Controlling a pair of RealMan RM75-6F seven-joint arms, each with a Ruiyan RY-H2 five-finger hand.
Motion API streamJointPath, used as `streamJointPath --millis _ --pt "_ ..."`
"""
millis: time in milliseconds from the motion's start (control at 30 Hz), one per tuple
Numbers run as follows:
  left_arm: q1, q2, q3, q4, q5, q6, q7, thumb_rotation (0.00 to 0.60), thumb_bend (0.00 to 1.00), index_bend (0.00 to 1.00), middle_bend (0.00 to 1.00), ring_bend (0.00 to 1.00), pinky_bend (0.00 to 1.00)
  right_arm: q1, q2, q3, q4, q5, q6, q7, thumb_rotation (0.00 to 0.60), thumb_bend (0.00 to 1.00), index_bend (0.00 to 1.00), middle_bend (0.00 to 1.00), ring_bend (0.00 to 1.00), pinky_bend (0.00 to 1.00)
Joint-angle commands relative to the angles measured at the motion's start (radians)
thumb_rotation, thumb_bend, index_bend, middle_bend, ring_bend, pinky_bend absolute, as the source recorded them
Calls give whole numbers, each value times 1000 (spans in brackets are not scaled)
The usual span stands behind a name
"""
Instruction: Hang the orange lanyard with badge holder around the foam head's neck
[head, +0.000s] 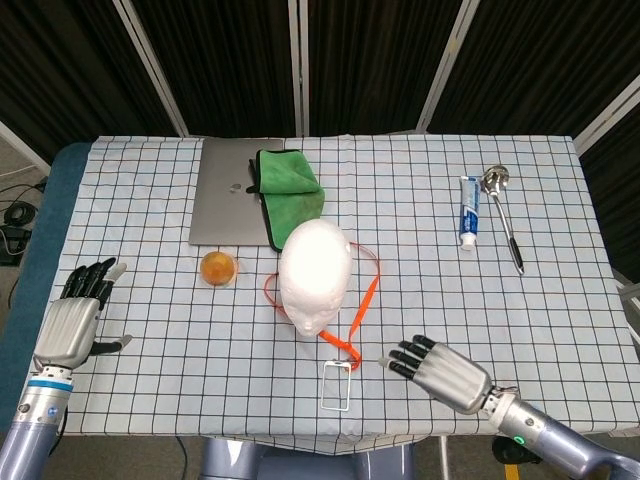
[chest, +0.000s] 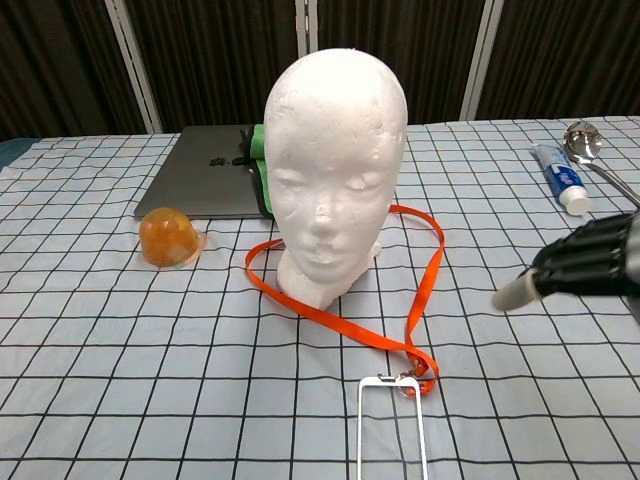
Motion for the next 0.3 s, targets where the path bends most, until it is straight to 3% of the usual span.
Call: streamJointPath --millis 33,100,167,200,300 --pt "15 1 10 2 34 25 -11 600 0 0 0 0 0 -142 42 16 111 28 213 47 600 987 195 186 131 156" --pt "23 -7 12 18 72 47 -33 600 0 0 0 0 0 -210 22 43 139 94 297 74 600 890 182 132 68 73" --pt "29 -14 16 39 102 62 -60 600 0 0 0 0 0 -257 2 67 158 145 350 94 600 674 148 62 16 16" --pt "36 -17 21 54 118 72 -77 600 0 0 0 0 0 -291 -9 86 167 192 382 103 600 520 127 27 1 1" --pt "52 -17 34 81 142 85 -103 600 0 0 0 0 0 -345 -28 116 165 259 418 130 600 132 74 0 0 0"
